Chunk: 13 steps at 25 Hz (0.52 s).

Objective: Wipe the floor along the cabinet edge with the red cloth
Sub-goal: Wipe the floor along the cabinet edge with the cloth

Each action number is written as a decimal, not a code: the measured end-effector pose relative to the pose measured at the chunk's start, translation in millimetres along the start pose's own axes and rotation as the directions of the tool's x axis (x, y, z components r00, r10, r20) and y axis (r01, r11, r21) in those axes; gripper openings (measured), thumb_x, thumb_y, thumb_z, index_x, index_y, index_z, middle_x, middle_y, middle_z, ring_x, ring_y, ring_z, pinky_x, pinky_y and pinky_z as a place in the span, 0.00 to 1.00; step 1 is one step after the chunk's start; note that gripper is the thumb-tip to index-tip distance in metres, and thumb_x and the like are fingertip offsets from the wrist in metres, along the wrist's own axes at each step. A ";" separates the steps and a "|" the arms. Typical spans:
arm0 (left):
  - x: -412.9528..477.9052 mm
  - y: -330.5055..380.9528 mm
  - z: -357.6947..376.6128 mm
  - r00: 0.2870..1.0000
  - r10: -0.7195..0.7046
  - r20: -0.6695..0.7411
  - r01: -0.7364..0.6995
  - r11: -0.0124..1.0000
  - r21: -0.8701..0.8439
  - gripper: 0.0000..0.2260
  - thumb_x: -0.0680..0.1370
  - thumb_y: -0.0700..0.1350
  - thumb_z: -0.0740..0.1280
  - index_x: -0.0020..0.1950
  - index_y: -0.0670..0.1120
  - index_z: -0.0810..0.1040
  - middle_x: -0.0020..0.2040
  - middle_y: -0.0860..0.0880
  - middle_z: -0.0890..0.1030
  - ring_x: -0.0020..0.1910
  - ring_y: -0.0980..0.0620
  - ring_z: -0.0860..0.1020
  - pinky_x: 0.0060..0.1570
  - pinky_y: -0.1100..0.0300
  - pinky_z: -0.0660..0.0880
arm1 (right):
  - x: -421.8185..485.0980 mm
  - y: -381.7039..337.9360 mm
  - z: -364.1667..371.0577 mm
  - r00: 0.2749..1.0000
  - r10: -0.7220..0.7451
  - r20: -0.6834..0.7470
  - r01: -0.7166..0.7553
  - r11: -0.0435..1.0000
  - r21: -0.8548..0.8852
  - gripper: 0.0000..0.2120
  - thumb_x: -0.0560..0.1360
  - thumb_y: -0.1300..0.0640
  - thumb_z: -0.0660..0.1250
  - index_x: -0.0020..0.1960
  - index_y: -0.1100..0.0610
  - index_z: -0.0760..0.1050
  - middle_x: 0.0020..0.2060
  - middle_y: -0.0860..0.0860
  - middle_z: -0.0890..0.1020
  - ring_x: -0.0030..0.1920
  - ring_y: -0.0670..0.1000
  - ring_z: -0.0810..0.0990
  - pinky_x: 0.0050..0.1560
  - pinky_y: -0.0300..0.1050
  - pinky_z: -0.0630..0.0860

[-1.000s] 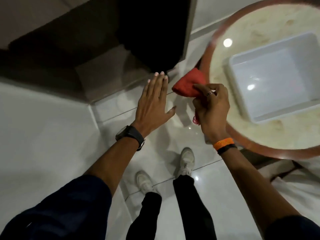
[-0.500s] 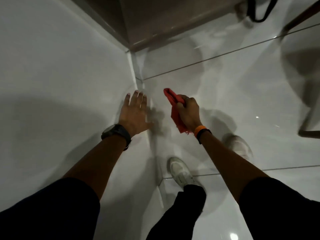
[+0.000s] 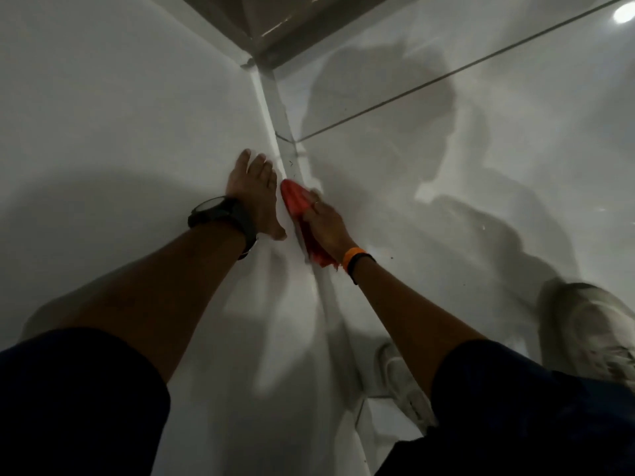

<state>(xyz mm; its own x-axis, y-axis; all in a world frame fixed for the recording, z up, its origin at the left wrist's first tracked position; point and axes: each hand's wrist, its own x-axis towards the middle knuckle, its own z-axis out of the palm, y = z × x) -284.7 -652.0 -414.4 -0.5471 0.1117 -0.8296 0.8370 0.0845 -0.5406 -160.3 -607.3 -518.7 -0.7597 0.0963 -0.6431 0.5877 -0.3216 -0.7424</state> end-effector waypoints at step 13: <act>34.8 -7.1 0.0 1.000 -0.001 -0.016 0.003 0.993 0.120 0.60 0.68 0.82 0.52 0.83 0.40 0.40 0.83 0.39 0.42 0.83 0.41 0.42 0.81 0.41 0.38 | 35.3 9.2 40.6 0.991 -0.119 -0.058 0.111 0.986 -0.121 0.25 0.89 0.58 0.50 0.84 0.55 0.48 0.84 0.53 0.55 0.84 0.52 0.54 0.83 0.62 0.53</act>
<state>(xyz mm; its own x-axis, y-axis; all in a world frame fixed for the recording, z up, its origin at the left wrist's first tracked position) -309.7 -648.7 -439.5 -0.5481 0.1269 -0.8267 0.8305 -0.0345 -0.5559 -193.1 -645.2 -540.6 -0.8069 0.1882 -0.5599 0.5288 -0.1924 -0.8267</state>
